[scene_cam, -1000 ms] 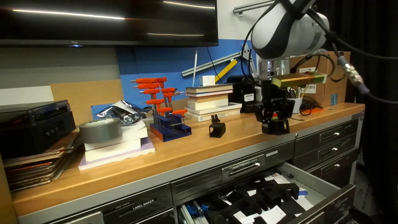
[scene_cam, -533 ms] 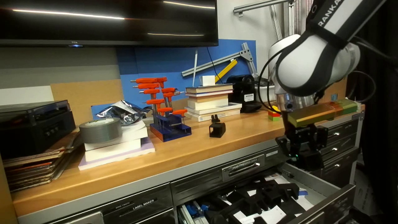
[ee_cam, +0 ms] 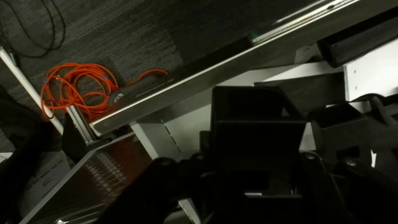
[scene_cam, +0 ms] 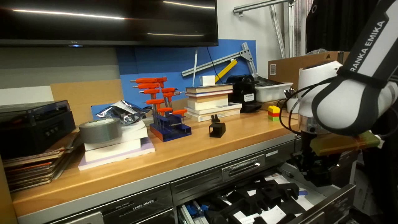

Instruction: Put the black objects into the drawer then close the drawer.

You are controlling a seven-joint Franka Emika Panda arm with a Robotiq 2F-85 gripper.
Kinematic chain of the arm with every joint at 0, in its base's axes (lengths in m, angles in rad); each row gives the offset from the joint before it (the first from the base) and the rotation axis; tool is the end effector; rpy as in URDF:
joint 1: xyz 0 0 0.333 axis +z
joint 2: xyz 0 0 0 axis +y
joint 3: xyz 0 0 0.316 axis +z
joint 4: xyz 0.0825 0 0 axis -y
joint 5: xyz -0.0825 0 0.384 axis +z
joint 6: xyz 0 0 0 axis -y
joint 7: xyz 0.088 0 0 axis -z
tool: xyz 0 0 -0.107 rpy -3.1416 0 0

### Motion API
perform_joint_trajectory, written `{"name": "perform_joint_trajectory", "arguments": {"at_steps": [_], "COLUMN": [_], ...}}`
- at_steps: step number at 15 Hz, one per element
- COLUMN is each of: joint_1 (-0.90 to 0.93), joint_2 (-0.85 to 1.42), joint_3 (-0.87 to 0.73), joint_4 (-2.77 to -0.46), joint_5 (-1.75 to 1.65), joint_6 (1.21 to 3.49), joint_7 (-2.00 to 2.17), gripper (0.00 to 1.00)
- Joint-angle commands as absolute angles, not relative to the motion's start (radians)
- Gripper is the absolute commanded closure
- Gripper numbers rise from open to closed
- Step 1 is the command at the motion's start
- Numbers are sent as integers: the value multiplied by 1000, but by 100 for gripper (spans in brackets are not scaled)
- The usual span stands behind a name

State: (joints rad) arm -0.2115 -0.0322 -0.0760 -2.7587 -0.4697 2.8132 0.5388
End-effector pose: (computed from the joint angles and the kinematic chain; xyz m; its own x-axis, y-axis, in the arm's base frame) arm 0.3849 -0.0905 0.2323 0.9211 -0.3663 0.1322 -0.3825 -0.9146 0.1311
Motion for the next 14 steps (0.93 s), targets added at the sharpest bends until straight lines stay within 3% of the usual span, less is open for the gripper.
{"name": "perform_joint_trajectory", "arguments": {"at_steps": [1,6,7,14], "joint_1": [-249,-342,-291,-417], "joint_2": [106,282,304,379], "joint_3": [-124,-68,-98,27], "joint_4": [-2721,-2667,-2665,-2591], "joint_5": [-491,-424,-290,-112], "joint_6": [3031,3176,3190,3153], "joint_7": [463,313,188,-59], "gripper": [72,72,73,73]}}
